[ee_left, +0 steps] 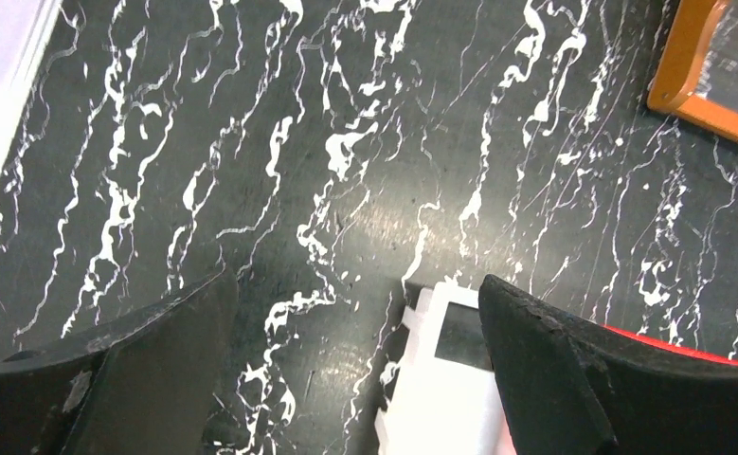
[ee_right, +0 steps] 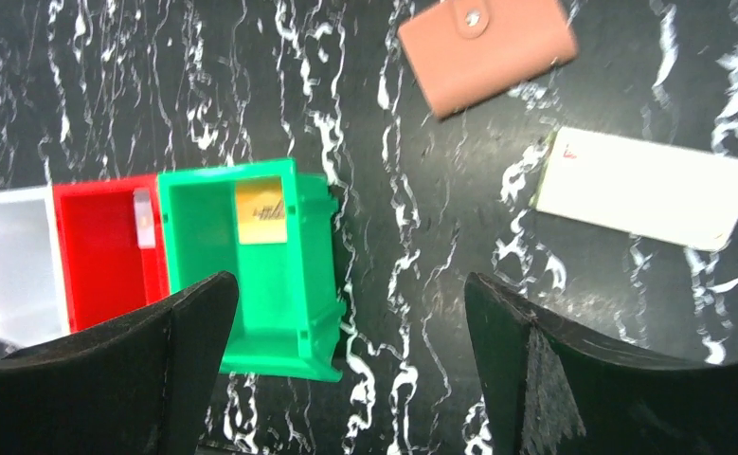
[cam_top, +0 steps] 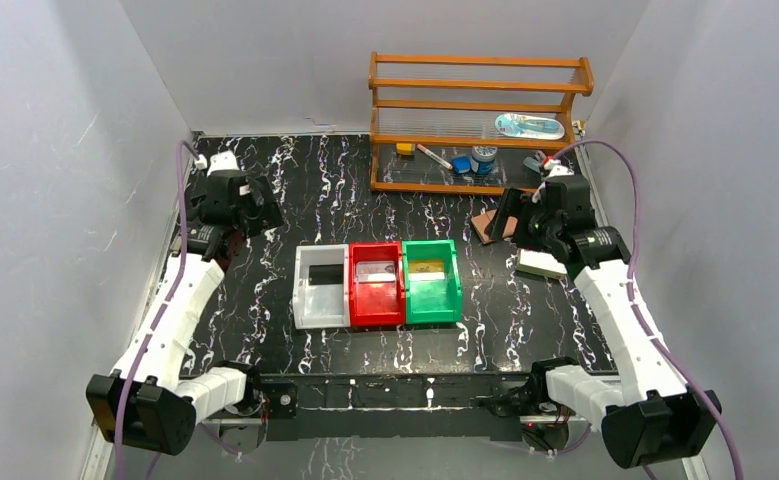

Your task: Take the credit cards out of the card holder

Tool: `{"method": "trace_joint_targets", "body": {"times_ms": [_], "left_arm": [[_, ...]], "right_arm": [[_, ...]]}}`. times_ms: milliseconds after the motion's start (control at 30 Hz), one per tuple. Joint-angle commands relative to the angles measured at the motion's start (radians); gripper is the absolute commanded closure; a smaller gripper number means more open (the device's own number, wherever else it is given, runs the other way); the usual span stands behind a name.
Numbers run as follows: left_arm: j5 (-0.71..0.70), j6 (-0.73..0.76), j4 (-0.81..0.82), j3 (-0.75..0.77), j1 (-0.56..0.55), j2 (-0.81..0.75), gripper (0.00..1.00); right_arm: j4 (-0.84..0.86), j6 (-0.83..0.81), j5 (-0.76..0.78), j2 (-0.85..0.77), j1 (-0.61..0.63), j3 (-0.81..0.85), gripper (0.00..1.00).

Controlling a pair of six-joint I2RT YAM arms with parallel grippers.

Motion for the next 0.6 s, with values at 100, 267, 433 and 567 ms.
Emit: {"method": "trace_joint_targets", "body": {"times_ms": [100,267,433,567], "left_arm": [[0.146,-0.034,0.002,-0.103,0.047,-0.089,0.02],[0.236,-0.122,-0.115,-0.083,0.061,-0.064,0.02],[0.344,-0.163,-0.194,-0.085,0.067,-0.034,0.02],[0.38,-0.202,-0.21,-0.12,0.069,-0.08,0.02]], "right_arm": [[0.006,0.071,-0.269,-0.129,-0.053,-0.149,0.02],[0.006,0.102,-0.413,-0.166,-0.069,-0.232,0.02],[0.005,0.122,-0.555,-0.163,-0.072,-0.277,0.02],[0.027,0.148,-0.585,-0.161,-0.057,-0.319,0.02]]}}
